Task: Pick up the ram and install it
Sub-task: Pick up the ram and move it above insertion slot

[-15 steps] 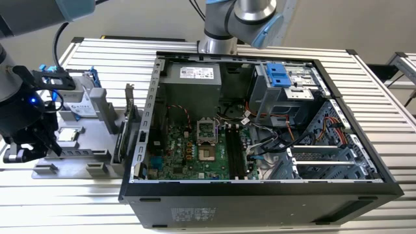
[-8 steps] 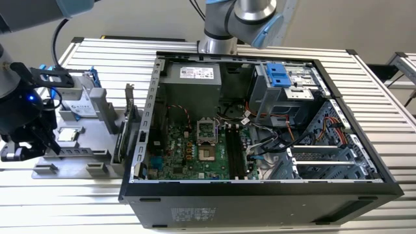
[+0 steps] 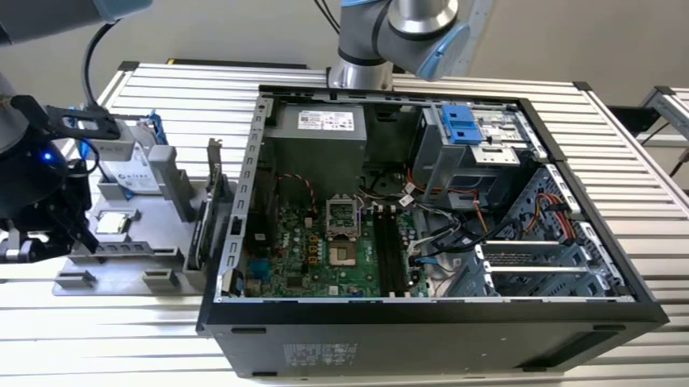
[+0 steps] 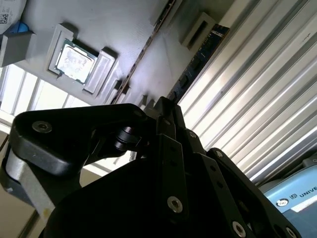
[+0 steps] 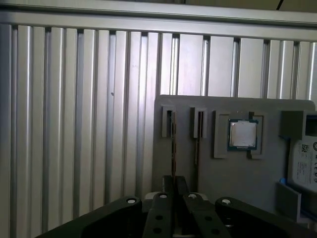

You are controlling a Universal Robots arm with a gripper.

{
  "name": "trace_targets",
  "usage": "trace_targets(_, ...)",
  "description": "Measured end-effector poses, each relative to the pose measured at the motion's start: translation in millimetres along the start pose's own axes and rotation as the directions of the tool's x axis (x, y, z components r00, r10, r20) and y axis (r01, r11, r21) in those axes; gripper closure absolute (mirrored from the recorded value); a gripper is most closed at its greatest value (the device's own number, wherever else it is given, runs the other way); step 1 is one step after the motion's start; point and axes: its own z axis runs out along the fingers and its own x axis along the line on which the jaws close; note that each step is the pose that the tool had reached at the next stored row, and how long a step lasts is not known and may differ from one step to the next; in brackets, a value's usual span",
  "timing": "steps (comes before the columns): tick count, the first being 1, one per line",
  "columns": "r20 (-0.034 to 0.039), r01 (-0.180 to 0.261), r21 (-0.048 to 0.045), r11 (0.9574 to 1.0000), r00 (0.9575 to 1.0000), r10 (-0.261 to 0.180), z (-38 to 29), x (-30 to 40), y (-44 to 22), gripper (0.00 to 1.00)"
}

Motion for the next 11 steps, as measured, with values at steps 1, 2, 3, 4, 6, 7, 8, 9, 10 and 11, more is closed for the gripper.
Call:
trace_targets(1,0.0000,0.000,-0.0001,1.0000,1.0000,0.000,-0.8,0.0,0.0,1.00)
trace_targets(2,0.0001,0.000,0.0001,1.0000,1.0000,0.000,-1.5,-0.1,0.0,1.00)
trace_targets(3,0.0001,0.000,0.0000,1.0000,1.0000,0.000,-2.3,-0.1,0.0,1.00)
trace_targets(4,0.0000,0.000,0.0000,1.0000,1.0000,0.000,-3.0,-0.1,0.1,1.00)
trace_targets(6,0.0000,0.000,-0.0001,1.0000,1.0000,0.000,-4.6,-0.2,0.1,1.00)
trace_targets(7,0.0001,0.000,0.0000,1.0000,1.0000,0.000,-5.2,-0.2,0.1,1.00)
trace_targets(8,0.0000,0.000,0.0000,1.0000,1.0000,0.000,-5.9,-0.2,0.1,1.00)
trace_targets(9,0.0000,0.000,-0.0001,1.0000,1.0000,0.000,-6.6,-0.2,0.1,1.00)
trace_targets(10,0.0000,0.000,-0.0001,1.0000,1.0000,0.000,-7.3,-0.3,0.2,1.00)
trace_targets(11,0.0000,0.000,0.0000,1.0000,1.0000,0.000,-8.0,-0.3,0.2,1.00)
